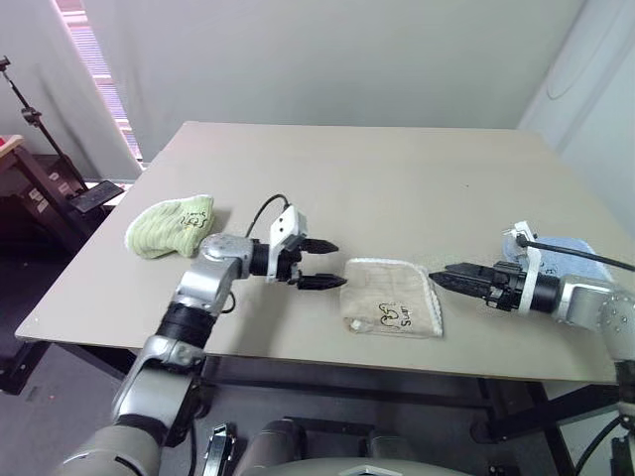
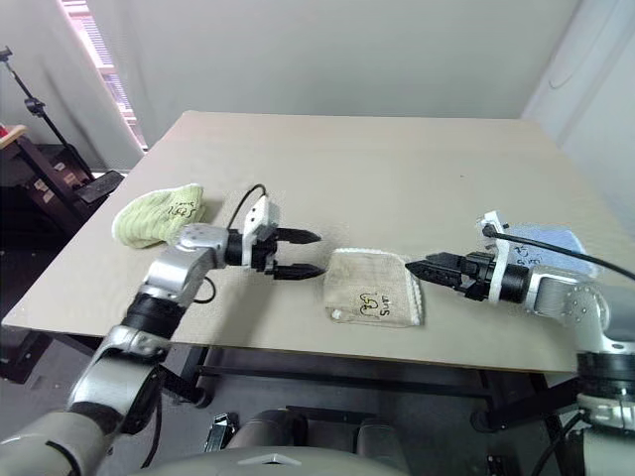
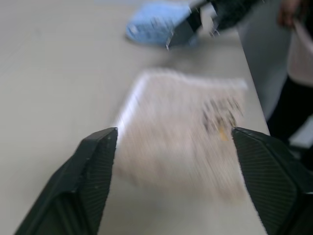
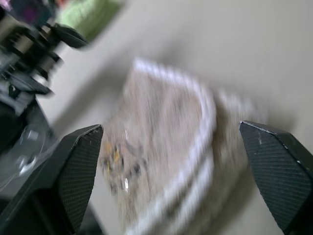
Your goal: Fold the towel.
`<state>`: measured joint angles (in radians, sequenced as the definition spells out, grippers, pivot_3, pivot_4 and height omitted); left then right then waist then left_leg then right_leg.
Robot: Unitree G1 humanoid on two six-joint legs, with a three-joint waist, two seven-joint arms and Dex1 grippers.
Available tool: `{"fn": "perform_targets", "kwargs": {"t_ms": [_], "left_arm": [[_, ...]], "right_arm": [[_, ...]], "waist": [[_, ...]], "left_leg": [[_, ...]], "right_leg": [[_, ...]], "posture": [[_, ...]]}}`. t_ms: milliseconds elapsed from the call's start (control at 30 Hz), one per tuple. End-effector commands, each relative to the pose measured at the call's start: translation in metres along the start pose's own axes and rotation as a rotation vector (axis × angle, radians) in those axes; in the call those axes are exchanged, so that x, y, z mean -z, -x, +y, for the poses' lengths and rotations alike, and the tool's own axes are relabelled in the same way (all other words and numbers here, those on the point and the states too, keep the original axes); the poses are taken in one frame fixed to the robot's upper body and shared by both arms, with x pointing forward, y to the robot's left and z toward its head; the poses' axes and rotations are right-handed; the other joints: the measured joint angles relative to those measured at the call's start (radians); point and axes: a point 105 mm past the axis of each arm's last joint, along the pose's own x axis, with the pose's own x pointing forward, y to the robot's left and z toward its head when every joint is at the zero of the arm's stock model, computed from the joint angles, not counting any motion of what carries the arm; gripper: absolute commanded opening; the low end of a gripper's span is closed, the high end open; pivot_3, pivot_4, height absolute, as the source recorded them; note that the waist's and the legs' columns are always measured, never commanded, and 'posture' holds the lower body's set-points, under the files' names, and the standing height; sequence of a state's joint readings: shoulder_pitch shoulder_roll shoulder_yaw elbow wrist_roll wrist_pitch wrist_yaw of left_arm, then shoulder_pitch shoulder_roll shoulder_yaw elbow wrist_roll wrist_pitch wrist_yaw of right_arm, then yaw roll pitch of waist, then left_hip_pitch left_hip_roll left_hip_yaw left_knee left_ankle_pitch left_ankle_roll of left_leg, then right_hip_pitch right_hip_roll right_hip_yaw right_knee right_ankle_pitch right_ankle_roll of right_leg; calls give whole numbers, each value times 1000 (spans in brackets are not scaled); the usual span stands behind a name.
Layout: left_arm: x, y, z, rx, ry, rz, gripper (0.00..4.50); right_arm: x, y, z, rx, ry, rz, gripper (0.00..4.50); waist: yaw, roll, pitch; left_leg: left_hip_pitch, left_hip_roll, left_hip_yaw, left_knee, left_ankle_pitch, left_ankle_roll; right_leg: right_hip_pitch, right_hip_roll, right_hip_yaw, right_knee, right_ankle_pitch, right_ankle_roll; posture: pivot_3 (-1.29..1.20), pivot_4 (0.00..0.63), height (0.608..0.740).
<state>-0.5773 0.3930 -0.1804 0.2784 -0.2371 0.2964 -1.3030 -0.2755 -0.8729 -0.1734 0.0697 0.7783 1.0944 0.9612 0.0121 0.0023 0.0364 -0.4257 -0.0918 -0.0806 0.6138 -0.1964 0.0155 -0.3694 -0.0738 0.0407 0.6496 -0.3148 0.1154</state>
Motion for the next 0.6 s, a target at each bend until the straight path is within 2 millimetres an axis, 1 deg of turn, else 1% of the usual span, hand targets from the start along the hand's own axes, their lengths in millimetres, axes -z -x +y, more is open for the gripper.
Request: {"fn": "perform_targets", "kwargs": {"t_ms": [33,100,233,400,600], "left_arm": [[-10,12,-12,32,-28,-4,3788],[-9,18,-15,23,-12,-2,3788],[-6,19,-16,-21,32,-22,3788],[-1,14,-26,-29,59,-32,3788],[-1,15,-33,-18,88,-37,3788]], "right_arm": [[7,-5,4,-45,-99,84,4459],[11,-7,3,-63,-168,112,4459],[12,-13,-1,-79,-296,130,4459],[9,-17,-5,-84,-367,143,4459],[21,-19,-15,-54,-398,196,4459]], "waist": [[0,0,0],[1,0,0],[0,0,0],[-1,1,0],[0,1,0]], "left_leg": [[0,0,0,0,0,0],[-1,0,1,0,0,0],[-1,-1,2,2,0,0],[0,-1,2,0,0,0],[-1,-1,2,0,0,0]], "right_leg": [[0,0,0,0,0,0],[0,-1,0,0,0,-1],[1,-3,0,0,0,-1],[-1,-2,0,0,0,0],[-1,-2,0,0,0,0]], "posture": [[0,0,740],[0,0,740],[0,0,740],[0,0,740],[0,0,740]]}}
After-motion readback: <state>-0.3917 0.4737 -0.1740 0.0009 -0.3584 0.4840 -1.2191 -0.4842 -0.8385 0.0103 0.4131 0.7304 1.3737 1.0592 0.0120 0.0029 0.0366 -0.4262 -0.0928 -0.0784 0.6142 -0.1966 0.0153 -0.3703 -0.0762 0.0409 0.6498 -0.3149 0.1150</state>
